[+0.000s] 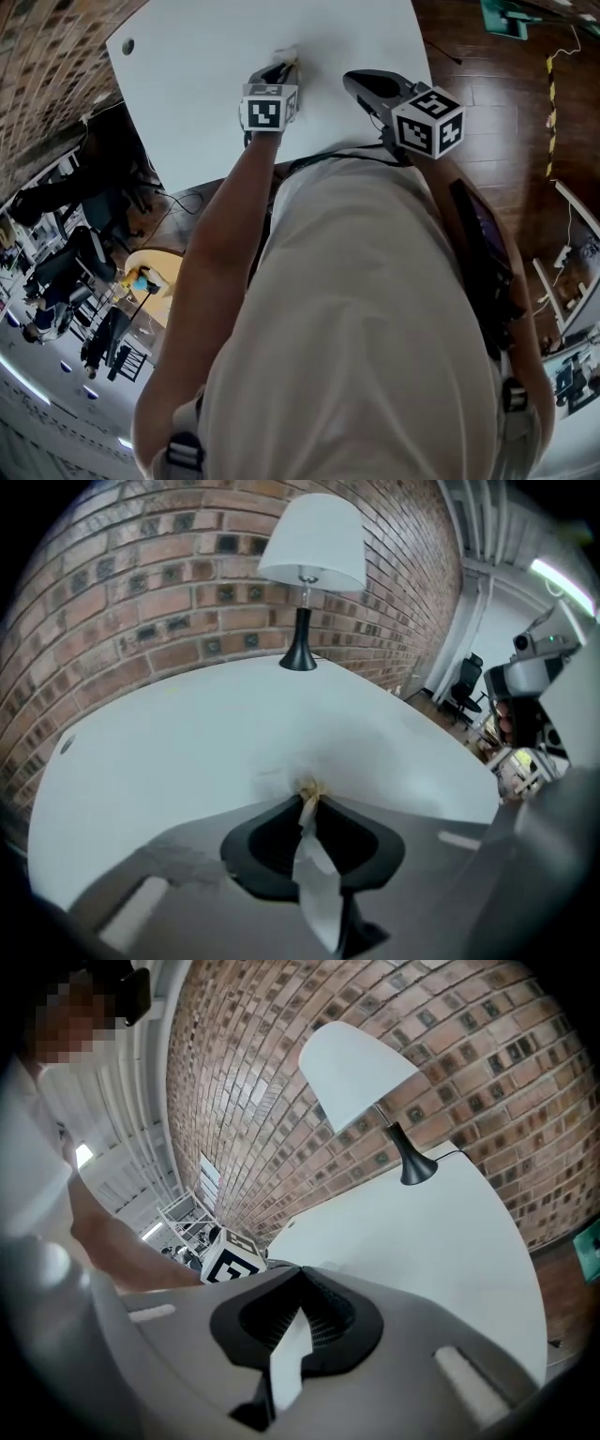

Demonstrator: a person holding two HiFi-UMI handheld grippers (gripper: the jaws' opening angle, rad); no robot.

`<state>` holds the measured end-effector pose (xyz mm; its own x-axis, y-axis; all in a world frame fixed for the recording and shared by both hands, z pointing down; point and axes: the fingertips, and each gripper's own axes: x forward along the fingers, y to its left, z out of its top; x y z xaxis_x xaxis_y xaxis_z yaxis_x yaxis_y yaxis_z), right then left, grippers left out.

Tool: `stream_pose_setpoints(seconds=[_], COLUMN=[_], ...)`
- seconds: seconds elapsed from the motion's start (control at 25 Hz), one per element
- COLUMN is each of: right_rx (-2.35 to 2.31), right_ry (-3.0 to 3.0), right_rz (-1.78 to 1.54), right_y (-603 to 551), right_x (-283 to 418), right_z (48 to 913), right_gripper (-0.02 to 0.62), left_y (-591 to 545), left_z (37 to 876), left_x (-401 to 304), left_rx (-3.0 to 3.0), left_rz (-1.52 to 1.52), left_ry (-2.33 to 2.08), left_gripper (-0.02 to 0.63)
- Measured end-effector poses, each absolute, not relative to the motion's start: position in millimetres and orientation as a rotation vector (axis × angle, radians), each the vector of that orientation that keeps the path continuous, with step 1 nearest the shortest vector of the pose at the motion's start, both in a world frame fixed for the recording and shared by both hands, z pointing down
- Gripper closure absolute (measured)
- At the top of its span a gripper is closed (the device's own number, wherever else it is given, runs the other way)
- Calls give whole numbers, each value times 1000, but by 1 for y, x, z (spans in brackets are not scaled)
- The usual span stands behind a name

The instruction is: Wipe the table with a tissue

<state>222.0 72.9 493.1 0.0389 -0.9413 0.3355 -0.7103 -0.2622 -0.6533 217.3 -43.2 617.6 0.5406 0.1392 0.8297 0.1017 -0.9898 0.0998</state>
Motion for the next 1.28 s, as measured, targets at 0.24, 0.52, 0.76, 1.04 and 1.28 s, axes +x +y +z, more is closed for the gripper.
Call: stream_pose_setpoints(seconds=[0.24,0.52,0.76,1.04,1.28], right_rx=[-2034,-2035,-2035,-2045,-2056], right_ry=[1667,1666,1671,1639,1610], right_rz=[-1054,-1047,-1044,-1062,-1060], right_y=[79,77,69,83,92], right_x=[227,228,226,228,234], right_z=[497,494,491,495,496], right_gripper=[586,586,586,587,586], left_y=[1,41,-77,-125,-86], left_z=[626,627,624,624,616], left_x=[200,155,150,162,220], left_rx=[2683,2631,2709,2689,2751], left_rz=[1547,1671,1512,1419,1435], left_ry=[553,886,230,-24,158], left_gripper=[552,552,551,551,552])
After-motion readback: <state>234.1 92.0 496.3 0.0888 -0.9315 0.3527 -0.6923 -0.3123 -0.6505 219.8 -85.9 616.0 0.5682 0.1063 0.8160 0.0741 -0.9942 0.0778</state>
